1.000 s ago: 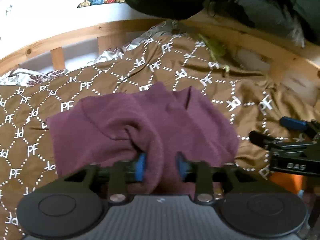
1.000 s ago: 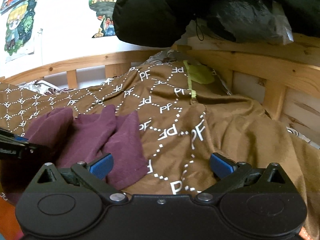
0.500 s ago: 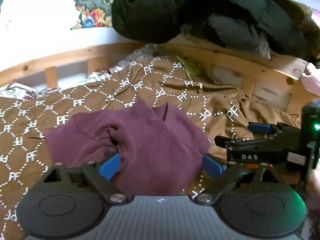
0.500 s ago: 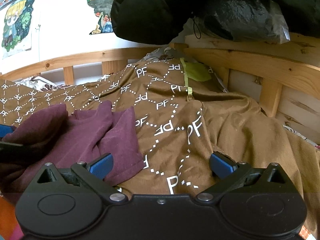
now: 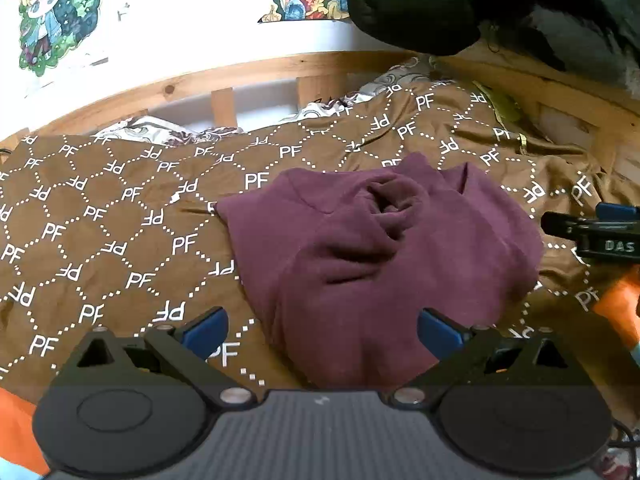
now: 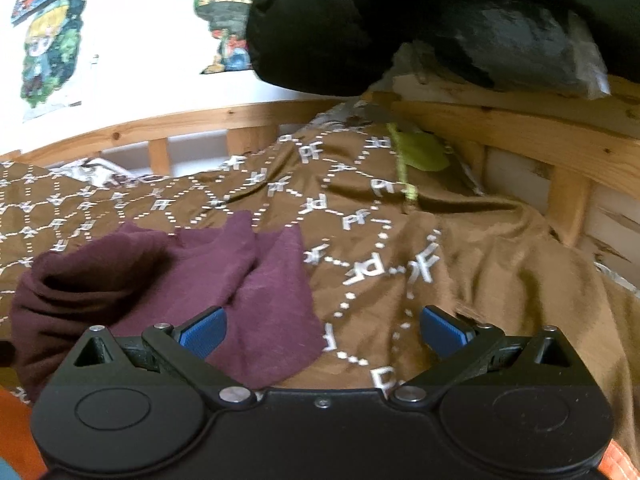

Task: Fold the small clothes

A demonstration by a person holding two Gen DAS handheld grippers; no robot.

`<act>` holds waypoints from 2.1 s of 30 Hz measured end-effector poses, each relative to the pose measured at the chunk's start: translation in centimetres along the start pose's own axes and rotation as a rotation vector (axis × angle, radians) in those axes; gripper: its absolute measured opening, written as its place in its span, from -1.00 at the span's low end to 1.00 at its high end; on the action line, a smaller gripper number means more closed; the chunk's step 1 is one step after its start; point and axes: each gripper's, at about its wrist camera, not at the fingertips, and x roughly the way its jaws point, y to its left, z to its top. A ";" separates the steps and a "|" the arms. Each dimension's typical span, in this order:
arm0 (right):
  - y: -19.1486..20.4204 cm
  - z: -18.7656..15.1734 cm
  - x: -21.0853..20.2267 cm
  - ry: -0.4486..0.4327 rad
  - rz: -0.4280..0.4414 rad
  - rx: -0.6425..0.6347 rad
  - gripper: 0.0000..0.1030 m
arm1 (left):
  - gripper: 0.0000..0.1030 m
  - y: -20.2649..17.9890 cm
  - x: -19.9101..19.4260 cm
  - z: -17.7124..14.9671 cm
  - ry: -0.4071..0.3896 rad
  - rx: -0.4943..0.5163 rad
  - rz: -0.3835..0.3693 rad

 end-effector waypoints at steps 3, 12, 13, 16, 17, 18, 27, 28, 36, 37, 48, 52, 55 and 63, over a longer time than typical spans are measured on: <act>0.4 0.7 -0.1 -0.017 0.040 -0.012 0.99 | 0.99 -0.2 0.5 0.6 -0.009 0.028 -0.002; 0.5 2.5 1.8 0.020 0.122 0.096 0.99 | 0.99 0.5 1.9 -0.6 0.000 0.006 -0.048; 0.4 2.6 2.1 0.031 0.134 0.115 0.99 | 0.99 0.7 2.0 -0.8 0.000 0.000 -0.052; 0.4 3.0 2.9 0.059 0.155 0.148 0.99 | 0.99 1.1 2.3 -1.1 0.005 -0.006 -0.039; 0.5 3.1 3.1 0.066 0.152 0.148 0.99 | 0.99 1.2 2.3 -1.1 0.007 -0.011 -0.034; 0.8 3.2 3.3 0.071 0.147 0.143 0.99 | 0.99 1.3 2.4 -1.2 0.011 -0.015 -0.031; 4.4 5.1 6.0 0.121 0.270 0.053 0.99 | 0.78 1.6 2.5 -1.6 -0.002 -0.019 -0.055; 4.9 5.4 6.5 0.128 0.282 0.039 0.99 | 0.71 1.6 2.5 -1.6 -0.004 -0.014 -0.056; 7.2 7.7 10.6 0.170 0.395 0.185 0.99 | -0.17 1.7 2.9 -1.9 0.028 -0.031 -0.088; 7.4 7.8 11.2 0.188 0.406 0.218 0.99 | -0.21 1.6 2.8 -1.9 0.026 -0.037 -0.086; 9.6 6.6 14.3 0.312 0.401 0.247 -0.43 | -0.53 0.3 2.1 -2.6 -0.024 0.033 -0.046; 9.4 6.7 13.1 0.223 0.398 0.179 -0.81 | -0.55 0.2 2.0 -2.8 -0.049 0.025 -0.044; 9.4 7.1 11.6 0.147 0.400 0.102 -0.84 | -0.55 -0.5 1.8 -2.7 -0.069 0.040 -0.042; 6.1 7.1 9.1 0.020 0.331 0.049 -0.86 | -0.55 -3.2 1.4 -1.3 -0.110 0.122 -0.075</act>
